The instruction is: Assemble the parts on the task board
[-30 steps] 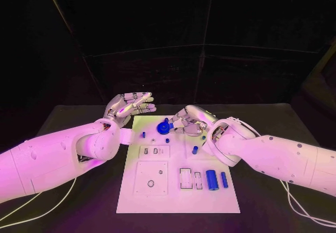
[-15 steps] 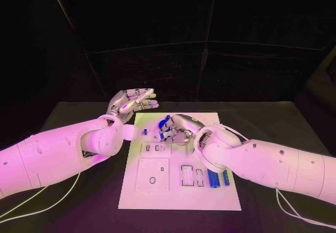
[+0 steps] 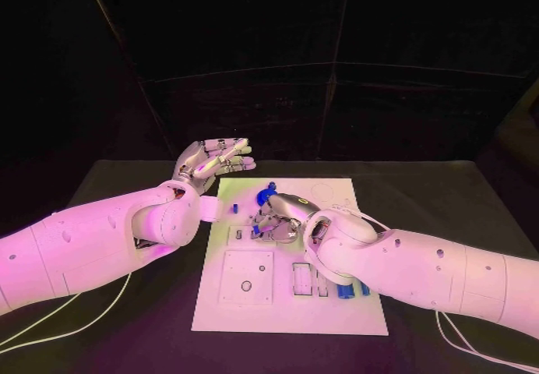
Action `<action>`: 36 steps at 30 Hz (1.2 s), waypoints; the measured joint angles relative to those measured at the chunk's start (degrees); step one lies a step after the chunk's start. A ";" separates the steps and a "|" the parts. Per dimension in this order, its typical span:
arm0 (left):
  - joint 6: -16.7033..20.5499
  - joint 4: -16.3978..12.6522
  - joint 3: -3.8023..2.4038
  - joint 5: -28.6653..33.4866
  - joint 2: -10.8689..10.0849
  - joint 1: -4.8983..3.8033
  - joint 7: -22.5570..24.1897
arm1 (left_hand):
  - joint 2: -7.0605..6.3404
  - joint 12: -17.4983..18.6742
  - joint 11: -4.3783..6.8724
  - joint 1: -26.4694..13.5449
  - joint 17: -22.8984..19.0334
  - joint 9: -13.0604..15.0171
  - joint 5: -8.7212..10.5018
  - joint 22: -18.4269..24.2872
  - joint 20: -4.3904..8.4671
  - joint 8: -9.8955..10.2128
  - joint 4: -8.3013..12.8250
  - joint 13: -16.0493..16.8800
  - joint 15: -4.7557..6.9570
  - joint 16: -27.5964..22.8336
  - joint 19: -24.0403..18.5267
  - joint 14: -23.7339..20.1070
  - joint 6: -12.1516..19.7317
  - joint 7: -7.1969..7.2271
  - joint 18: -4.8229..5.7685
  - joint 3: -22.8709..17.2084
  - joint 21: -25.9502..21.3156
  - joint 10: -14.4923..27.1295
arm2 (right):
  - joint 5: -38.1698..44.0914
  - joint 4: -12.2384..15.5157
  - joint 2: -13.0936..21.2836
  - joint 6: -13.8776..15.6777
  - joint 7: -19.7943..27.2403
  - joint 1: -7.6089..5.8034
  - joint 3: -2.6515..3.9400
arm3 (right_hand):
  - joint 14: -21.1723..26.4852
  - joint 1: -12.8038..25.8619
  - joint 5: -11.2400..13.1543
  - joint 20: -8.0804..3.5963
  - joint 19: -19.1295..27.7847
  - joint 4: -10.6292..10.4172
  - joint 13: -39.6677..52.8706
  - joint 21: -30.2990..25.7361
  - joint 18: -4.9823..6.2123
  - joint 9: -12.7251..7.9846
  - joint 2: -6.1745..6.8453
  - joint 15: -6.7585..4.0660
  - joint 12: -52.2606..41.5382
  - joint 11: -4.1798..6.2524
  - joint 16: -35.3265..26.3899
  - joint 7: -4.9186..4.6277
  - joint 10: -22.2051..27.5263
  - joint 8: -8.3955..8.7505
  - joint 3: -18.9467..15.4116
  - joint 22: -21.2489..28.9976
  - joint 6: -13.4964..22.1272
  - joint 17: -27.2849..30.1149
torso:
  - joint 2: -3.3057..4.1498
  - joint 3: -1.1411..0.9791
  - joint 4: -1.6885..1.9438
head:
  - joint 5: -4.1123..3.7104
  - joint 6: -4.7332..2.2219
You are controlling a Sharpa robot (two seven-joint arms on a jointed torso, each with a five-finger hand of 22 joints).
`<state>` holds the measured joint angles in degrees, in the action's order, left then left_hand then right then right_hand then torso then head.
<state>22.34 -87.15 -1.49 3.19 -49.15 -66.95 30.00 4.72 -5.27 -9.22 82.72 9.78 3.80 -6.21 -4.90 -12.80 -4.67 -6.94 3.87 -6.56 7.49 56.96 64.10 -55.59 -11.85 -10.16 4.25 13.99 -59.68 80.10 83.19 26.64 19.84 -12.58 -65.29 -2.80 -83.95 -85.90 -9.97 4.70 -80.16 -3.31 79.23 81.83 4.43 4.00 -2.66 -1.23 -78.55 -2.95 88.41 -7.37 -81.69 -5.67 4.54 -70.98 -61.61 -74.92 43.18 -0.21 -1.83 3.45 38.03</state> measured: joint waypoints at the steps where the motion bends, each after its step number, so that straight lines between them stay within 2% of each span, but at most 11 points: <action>1: 0.01 0.00 0.00 0.00 0.00 0.00 0.00 | 0.00 0.00 0.00 0.00 0.00 0.00 0.00 0.00 0.00 0.00 0.00 0.00 0.00 0.00 0.00 0.00 0.00 0.00 0.00 0.00 0.00 0.00 | 0.17 -0.04 -0.03 -0.20 -0.15 0.06 -0.01 | 0.00 0.00 0.00 0.00 0.00 0.00 0.00 0.00 0.00 0.00 0.00 0.00 0.00 0.00 0.00 0.00 0.00 -0.04 0.00 0.00 0.00 0.00 | 0.00 0.00 0.01 | 0.01 0.02; 24: -0.01 0.20 0.00 0.00 0.08 0.00 0.01 | 0.00 0.00 0.00 0.00 0.05 0.00 0.00 -0.01 0.00 0.00 0.00 0.00 0.00 0.00 0.00 0.00 0.00 0.00 0.00 0.00 0.00 0.00 | 2.92 -0.20 0.03 -1.52 -2.13 0.19 0.12 | 0.00 0.02 -0.12 0.00 0.00 0.13 0.00 0.00 0.00 -0.05 0.02 0.00 0.06 0.01 0.00 -0.02 0.01 -0.10 0.12 0.07 -0.02 0.01 | 0.00 0.00 -0.03 | 0.26 0.42; 36: -0.04 0.25 0.00 0.00 0.10 0.00 0.00 | 0.00 0.00 0.00 0.00 0.04 0.00 0.00 -0.02 0.00 0.00 0.00 0.00 0.00 0.00 0.00 0.00 0.00 0.00 0.00 0.00 0.00 0.00 | 4.64 -0.12 0.12 -2.69 -2.99 0.02 0.28 | 0.00 1.30 0.30 0.00 0.00 0.23 -0.08 0.00 0.00 -0.04 1.30 0.00 0.78 0.41 -0.01 -0.01 0.01 -0.08 0.61 0.37 -0.23 0.01 | -0.02 0.03 -0.09 | 0.09 0.43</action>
<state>22.30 -86.90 -1.49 3.19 -49.05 -66.95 30.01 4.72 -5.27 -9.22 82.72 9.82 3.80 -6.21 -4.92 -12.80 -4.67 -6.95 3.87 -6.56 7.49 56.96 64.10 -55.59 -11.85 -10.16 4.25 13.99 -59.68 84.73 83.08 26.76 17.15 -15.57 -65.27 -2.52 -83.95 -84.60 -9.67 4.70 -80.16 -3.08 79.15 81.83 4.44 3.97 -1.35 -1.23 -77.77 -2.54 88.40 -7.39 -81.68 -5.75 5.15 -70.61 -61.84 -74.91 43.17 -0.18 -1.92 3.54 38.46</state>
